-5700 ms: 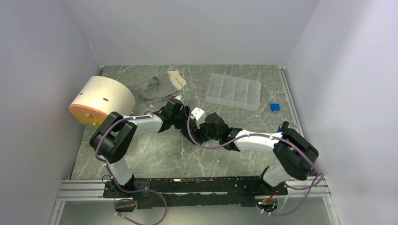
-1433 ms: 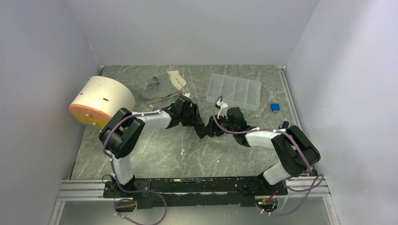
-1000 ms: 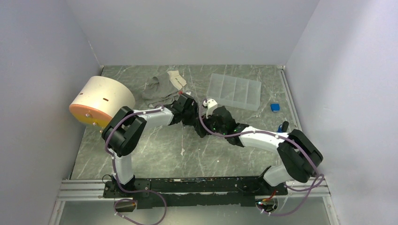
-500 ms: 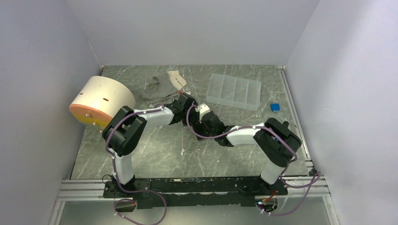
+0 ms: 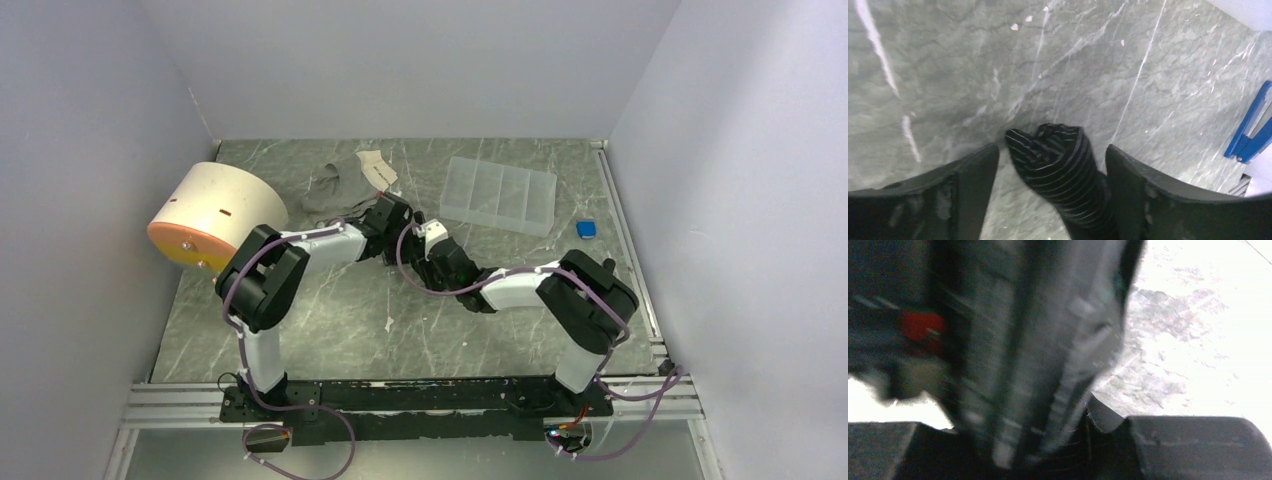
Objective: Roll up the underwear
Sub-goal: Pick up the underwear from the center of the board.
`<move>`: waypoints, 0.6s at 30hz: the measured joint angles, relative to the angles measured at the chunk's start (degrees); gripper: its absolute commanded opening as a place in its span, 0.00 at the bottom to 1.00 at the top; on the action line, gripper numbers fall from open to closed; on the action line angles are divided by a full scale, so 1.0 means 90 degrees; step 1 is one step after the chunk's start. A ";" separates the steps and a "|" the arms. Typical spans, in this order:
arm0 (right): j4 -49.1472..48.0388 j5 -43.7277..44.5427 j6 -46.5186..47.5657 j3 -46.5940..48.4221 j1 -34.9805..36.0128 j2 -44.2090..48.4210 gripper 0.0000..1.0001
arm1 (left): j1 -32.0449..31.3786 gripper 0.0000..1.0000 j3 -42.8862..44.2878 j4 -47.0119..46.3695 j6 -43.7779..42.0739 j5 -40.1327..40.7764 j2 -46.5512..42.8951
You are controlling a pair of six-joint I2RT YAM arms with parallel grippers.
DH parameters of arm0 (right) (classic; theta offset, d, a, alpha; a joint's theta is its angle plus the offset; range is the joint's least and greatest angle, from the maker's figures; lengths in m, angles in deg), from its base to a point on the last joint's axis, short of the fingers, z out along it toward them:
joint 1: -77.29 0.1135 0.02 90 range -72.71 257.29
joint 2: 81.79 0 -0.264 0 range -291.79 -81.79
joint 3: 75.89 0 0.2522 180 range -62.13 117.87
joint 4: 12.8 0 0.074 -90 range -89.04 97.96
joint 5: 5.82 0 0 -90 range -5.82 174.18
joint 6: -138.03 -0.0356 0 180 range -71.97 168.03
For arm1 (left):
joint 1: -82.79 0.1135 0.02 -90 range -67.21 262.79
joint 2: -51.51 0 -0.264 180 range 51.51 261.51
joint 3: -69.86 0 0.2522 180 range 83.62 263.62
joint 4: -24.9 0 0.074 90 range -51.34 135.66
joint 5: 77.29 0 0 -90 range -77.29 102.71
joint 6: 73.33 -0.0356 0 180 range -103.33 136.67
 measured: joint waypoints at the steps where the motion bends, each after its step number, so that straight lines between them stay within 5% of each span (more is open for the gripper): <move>1: -0.0010 -0.0032 -0.0070 -0.0036 -0.0039 0.0032 0.00 | 0.0044 0.90 -0.0002 0.0010 0.0000 -0.0068 -0.0039; 11: 0.0984 -0.0923 -0.0816 -0.0454 -0.1328 0.1197 0.00 | 0.0838 0.96 -0.0862 0.0306 -0.0151 -0.0204 -0.1586; 18: 0.1634 -0.2062 -0.1248 0.0185 -0.2421 0.1800 0.00 | 0.0823 0.95 -0.1596 0.0032 -0.0350 -0.0415 -0.2890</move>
